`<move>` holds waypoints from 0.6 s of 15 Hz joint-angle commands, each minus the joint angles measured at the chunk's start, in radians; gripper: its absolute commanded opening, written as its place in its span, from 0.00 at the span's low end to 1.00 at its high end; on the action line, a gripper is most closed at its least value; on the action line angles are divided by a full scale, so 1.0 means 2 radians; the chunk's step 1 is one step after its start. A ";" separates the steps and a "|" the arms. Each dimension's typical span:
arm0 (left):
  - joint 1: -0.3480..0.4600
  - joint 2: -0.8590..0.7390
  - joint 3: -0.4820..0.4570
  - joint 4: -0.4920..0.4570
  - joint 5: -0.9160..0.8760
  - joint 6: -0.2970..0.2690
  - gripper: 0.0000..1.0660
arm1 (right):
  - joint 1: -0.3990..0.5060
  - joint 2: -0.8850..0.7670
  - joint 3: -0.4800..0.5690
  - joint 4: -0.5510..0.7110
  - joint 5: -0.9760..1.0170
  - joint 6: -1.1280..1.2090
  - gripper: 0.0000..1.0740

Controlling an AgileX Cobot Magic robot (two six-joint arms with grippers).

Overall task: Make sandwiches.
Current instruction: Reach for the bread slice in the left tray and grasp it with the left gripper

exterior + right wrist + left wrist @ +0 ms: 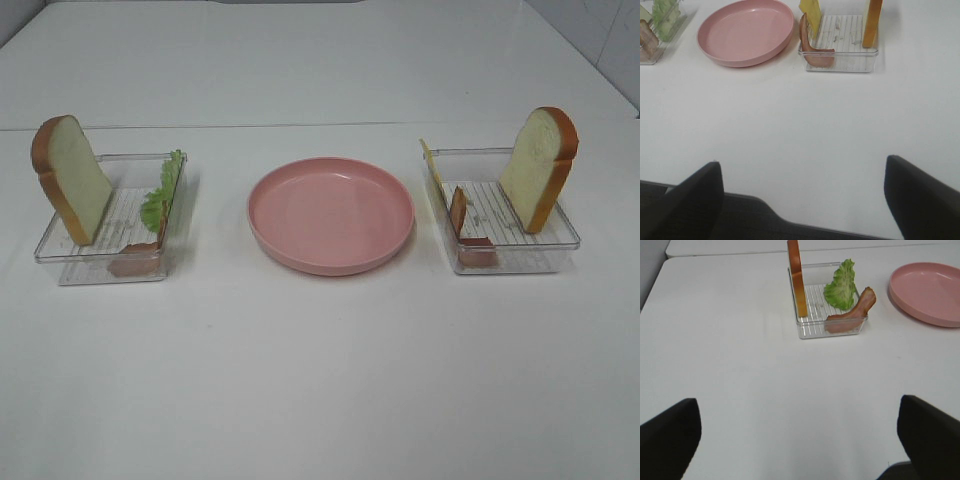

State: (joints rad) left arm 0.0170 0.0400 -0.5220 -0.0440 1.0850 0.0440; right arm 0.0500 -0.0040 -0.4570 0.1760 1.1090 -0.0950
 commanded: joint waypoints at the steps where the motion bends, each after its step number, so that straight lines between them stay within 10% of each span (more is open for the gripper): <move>1: 0.001 0.088 -0.041 0.000 0.029 0.000 0.96 | -0.002 -0.015 0.002 0.002 -0.004 -0.003 0.79; 4: 0.001 0.215 -0.111 0.013 0.041 0.000 0.96 | -0.002 -0.015 0.002 0.002 -0.004 -0.003 0.79; 9: 0.001 0.570 -0.355 0.049 0.113 -0.022 0.96 | -0.002 -0.015 0.002 0.002 -0.004 -0.003 0.79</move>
State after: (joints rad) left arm 0.0170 1.1610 -1.2210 0.0510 1.2150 0.0150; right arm 0.0500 -0.0040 -0.4570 0.1760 1.1090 -0.0950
